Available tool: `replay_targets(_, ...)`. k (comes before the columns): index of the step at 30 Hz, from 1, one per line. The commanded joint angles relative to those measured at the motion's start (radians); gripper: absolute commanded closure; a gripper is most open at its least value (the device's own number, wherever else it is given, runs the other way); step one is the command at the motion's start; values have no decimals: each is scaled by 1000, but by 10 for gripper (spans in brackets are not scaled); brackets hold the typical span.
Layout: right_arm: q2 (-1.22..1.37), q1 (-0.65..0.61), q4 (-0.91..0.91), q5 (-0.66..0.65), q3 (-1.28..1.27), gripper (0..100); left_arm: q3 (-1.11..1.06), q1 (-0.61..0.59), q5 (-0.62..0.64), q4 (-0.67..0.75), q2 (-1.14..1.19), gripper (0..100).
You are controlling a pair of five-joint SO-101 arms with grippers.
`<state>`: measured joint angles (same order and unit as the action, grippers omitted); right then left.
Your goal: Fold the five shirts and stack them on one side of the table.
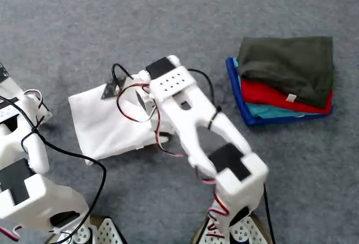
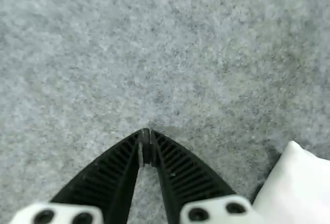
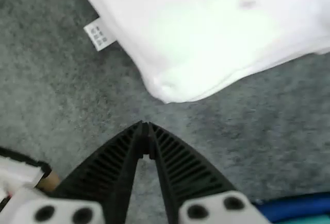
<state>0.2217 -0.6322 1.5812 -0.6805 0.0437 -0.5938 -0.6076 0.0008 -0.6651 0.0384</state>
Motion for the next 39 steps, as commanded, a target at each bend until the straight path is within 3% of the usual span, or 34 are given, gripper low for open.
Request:
replay_targets(1,-96,-7,-121,31,-4,995,0,-2,8,15,-47,981)
replay_targets(7,38,-36,-175,118,-8,995,11,-2,8,14,-18,981)
replay_targets(17,358,-18,-183,129,30,995,11,-2,8,15,-15,981)
replay_targets(24,219,48,-110,178,243,995,11,14,6,0,-21,981)
replay_targets(28,176,76,38,150,483,995,94,38,6,-169,-101,981)
replay_targets(34,289,81,77,152,754,994,201,192,-15,-354,-294,981)
replay_targets(39,533,74,-29,163,924,993,132,333,-55,-308,-246,981)
